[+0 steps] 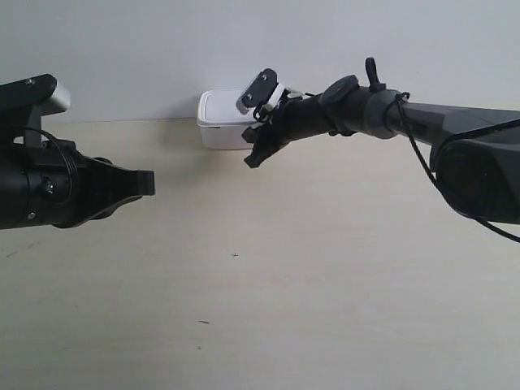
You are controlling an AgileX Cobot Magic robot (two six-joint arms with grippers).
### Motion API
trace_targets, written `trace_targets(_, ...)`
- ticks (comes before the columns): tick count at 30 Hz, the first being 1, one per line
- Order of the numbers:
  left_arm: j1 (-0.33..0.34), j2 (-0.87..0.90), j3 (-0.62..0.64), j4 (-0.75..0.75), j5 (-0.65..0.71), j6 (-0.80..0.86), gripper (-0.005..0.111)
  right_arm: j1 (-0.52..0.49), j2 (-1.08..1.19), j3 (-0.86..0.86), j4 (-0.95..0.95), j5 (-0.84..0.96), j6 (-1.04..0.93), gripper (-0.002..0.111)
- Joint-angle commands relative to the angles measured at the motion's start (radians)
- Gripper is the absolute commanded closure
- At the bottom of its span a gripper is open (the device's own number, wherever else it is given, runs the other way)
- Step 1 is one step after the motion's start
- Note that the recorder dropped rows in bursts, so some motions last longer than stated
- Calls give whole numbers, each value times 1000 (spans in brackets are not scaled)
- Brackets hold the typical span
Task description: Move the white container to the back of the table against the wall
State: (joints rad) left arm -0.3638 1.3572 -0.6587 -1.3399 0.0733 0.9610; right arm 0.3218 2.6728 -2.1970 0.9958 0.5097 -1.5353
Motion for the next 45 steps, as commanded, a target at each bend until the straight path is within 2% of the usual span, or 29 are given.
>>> trace_targets(1,-4,-7,4,4,-11,0,107,-44,-52,-8,-31,97,236,108)
trace_targets(9,-4,-68,4,-10,-25,-5,107,-120,-161,39,-27,240,465,108)
trace_targets(18,-4,-269,4,-36,-35,-8,107,-130,-415,232,-31,238,546,108)
trace_targets(25,-4,-463,4,-36,-35,-8,107,-132,-674,487,-31,184,581,108)
trace_targets(30,-4,-613,44,-39,-35,-14,107,-132,-897,735,-31,87,586,108)
trace_targets(37,-4,-832,158,-41,-5,-188,107,-132,-1228,1009,1,18,586,108)
trace_targets(45,-4,-994,214,-36,78,-248,107,-132,-1618,1221,15,-7,604,108)
